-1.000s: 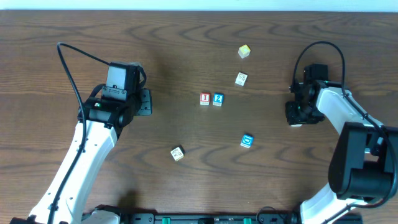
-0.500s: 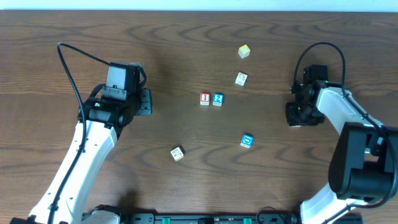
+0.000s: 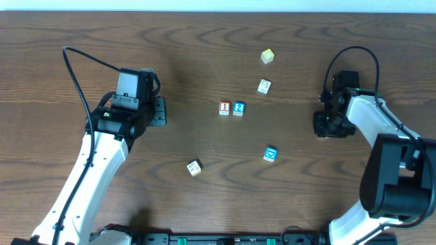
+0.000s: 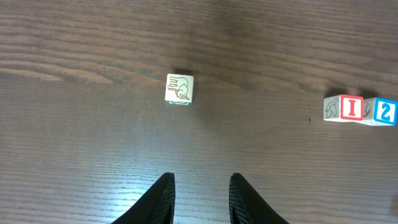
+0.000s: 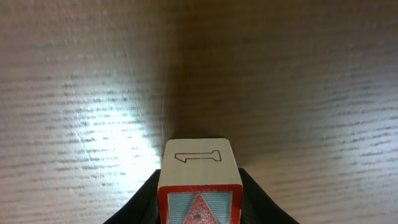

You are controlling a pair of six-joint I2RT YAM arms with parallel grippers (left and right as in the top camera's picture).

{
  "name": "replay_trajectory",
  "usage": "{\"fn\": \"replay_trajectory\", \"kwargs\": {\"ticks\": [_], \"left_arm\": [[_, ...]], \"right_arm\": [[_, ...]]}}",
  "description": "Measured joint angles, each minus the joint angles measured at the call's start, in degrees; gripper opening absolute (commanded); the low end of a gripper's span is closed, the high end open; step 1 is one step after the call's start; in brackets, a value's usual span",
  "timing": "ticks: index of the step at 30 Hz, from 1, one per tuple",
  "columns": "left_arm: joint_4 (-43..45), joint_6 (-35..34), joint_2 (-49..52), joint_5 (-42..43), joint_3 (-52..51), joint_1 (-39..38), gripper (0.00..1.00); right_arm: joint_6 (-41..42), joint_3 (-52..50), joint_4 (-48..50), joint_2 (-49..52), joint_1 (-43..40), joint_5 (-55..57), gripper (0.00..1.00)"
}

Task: Spell out Ai2
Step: 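Move the right gripper to the red 'A' block and grasp it, then lift the red 'A' block and carry it toward the 'I2' blocks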

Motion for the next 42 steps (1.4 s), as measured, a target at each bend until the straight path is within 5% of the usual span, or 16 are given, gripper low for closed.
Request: {"fn": "replay_trajectory", "kwargs": {"ticks": [5, 14, 25, 35, 42], "left_arm": [[-0.04, 0.13, 0.02, -0.15, 0.00, 0.11, 0.21], [-3.61, 1.05, -3.54, -0.28, 0.00, 8.26, 0.24], [-9.49, 2.99, -11.63, 0.79, 0.02, 19.58, 0.22], [-9.49, 2.99, -13.20, 2.16, 0.02, 19.87, 0.24], [-9.20, 2.99, -13.18, 2.58, 0.02, 19.87, 0.25]], "right_arm": [[1.03, 0.02, 3.48, 0.00, 0.46, -0.76, 0.22], [5.60, 8.37, 3.02, 0.20, 11.89, -2.36, 0.01], [16.11, 28.22, 6.32, 1.25, 32.30, -8.15, 0.02], [21.51, 51.80, -13.53, 18.51, 39.08, -12.24, 0.01], [27.19, 54.53, -17.31, 22.88, 43.04, -10.56, 0.02]]}}
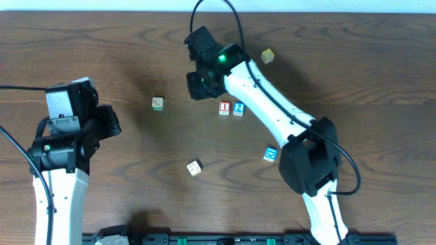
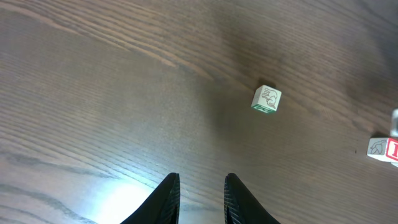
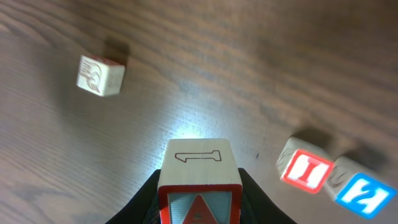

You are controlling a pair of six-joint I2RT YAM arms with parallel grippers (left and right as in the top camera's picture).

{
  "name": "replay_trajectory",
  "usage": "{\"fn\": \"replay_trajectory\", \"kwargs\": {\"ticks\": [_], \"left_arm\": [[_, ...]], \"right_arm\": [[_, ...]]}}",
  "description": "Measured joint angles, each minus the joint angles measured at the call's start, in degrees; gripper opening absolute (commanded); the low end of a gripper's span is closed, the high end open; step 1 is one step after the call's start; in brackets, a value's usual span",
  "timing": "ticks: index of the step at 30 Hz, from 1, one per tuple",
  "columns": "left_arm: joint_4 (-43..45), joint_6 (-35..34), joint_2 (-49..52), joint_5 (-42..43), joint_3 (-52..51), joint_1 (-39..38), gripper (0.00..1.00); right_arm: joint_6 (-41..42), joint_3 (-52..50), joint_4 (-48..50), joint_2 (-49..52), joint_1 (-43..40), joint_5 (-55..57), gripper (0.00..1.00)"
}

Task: Spell out Ai2
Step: 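Lift the red 'A' block and carry it toward the 'I2' blocks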

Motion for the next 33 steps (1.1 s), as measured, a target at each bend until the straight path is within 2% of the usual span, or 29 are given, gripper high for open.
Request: {"fn": "replay_trajectory", "kwargs": {"ticks": [10, 33], "left_arm": [[0.02, 0.00, 0.00, 0.24, 0.00, 0.00, 0.27], [0.04, 0.00, -0.02, 0.39, 0.00, 0.00, 0.27]], "right_arm": [[2.54, 0.13, -0.90, 3.58, 0.11, 4.83, 0.01], [2.73, 0.17, -3.61, 9.07, 0.11, 7.32, 0.02]]}}
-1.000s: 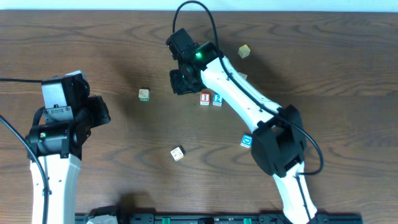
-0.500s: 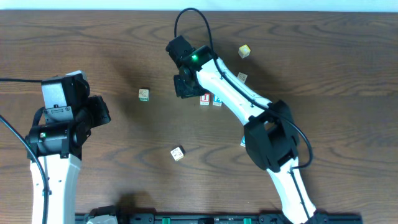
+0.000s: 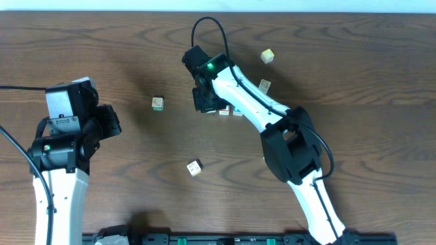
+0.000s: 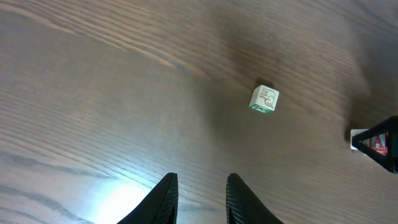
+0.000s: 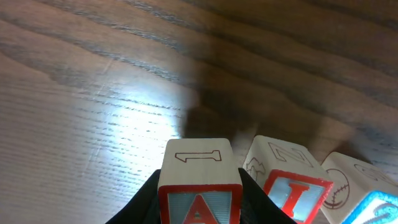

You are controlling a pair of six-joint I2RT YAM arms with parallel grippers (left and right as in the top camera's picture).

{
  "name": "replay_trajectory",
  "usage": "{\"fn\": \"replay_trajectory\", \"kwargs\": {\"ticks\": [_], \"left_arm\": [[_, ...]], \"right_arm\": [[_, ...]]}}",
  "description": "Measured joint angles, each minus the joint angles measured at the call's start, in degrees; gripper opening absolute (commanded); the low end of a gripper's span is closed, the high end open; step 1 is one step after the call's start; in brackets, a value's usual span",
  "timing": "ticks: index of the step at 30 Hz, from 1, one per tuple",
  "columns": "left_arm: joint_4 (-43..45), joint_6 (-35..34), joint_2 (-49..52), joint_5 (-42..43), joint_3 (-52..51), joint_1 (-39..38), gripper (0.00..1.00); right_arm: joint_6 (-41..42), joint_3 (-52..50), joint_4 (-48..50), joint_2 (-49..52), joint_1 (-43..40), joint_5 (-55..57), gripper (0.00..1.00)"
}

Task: Spell out Ai2
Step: 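Lift the red 'A' block and carry it toward the 'I2' blocks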

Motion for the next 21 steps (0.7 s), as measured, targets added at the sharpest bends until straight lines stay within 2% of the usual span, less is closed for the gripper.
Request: {"fn": "replay_trajectory", "kwargs": {"ticks": [4, 5, 6, 13, 18, 21], "left_arm": [[0.00, 0.00, 0.00, 0.00, 0.00, 0.00, 0.27], [0.00, 0.00, 0.02, 0.00, 0.00, 0.00, 0.27], [0.02, 0.00, 0.02, 0.00, 0.00, 0.00, 0.27], [0.02, 0.00, 0.00, 0.00, 0.00, 0.00, 0.27], [0.02, 0.00, 0.00, 0.00, 0.00, 0.00, 0.28], [0.02, 0.00, 0.02, 0.00, 0.00, 0.00, 0.27]], "right_arm": [[0.00, 0.00, 0.39, 0.57, 0.00, 0.28, 0.02], [0.02, 0.00, 0.61, 0.70, 0.00, 0.31, 0.05], [0.02, 0.00, 0.87, 0.83, 0.00, 0.33, 0.13], [0.00, 0.00, 1.57, 1.03, 0.00, 1.11, 0.30], [0.31, 0.00, 1.57, 1.03, 0.00, 1.46, 0.37], [0.26, 0.00, 1.57, 1.03, 0.00, 1.55, 0.37]]}}
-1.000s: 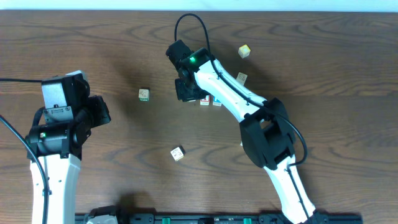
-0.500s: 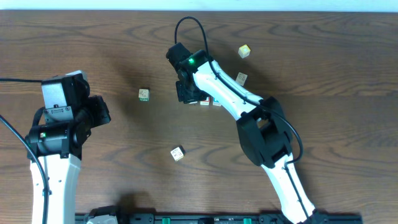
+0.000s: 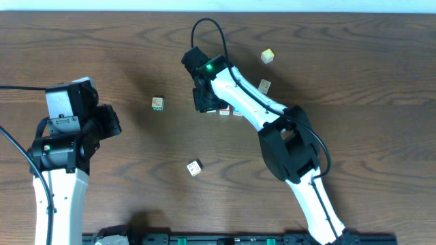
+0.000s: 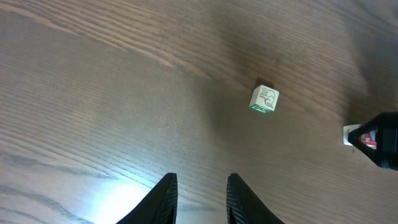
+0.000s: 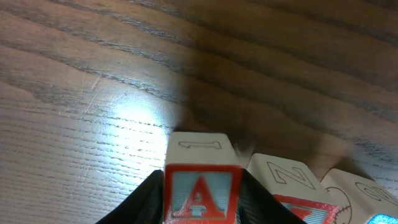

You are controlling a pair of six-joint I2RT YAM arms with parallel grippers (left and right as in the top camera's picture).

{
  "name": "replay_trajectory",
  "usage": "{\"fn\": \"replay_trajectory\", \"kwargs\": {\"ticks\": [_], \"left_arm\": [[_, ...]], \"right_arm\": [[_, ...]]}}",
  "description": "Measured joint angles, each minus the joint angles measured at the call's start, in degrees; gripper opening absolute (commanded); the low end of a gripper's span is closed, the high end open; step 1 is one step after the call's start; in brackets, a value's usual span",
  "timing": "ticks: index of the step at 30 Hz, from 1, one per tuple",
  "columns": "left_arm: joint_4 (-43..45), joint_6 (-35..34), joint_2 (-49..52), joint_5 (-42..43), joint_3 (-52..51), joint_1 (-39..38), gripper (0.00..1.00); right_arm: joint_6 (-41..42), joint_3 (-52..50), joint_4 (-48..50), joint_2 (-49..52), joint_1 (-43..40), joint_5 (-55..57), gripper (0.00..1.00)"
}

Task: Spell out Ai2
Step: 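Lift the red 'A' block and carry it toward the 'I2' blocks, then lower the red 'A' block left of the 'I' block and release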

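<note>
My right gripper [image 5: 202, 208] is shut on a red-framed A block [image 5: 201, 186], low over the table. It stands right beside the left side of the red I block [image 5: 280, 180], whose top shows a Z outline. The blue 2 block [image 5: 373, 214] follows at the right edge. In the overhead view the right gripper [image 3: 204, 101] covers the A block, with the I block [image 3: 223, 109] and 2 block [image 3: 237, 110] partly showing beside it. My left gripper [image 4: 200, 186] hangs open over bare wood at the left, holding nothing.
A green-and-white block [image 3: 157, 103] lies left of the row; it also shows as the green-and-white block [image 4: 264, 99]. A yellow-green block [image 3: 268, 56] and a white block [image 3: 264, 86] sit at the back right. Another white block [image 3: 194, 167] lies nearer the front.
The A block has come lower and closer against the I block. Its red A face now shows fully in the right wrist view. The left arm has not moved.
My right gripper held the A block over bare wood at the far right while the left gripper hovered near the middle. Then the right arm was at the row's left with the block, and the left arm was back at the left. The A block now stands beside the I.
</note>
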Motion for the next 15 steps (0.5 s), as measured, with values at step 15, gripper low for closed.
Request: {"fn": "replay_trajectory", "kwargs": {"ticks": [15], "left_arm": [[0.20, 0.00, 0.00, 0.02, 0.00, 0.00, 0.30]], "right_arm": [[-0.50, 0.00, 3.82, 0.00, 0.00, 0.02, 0.59]]}}
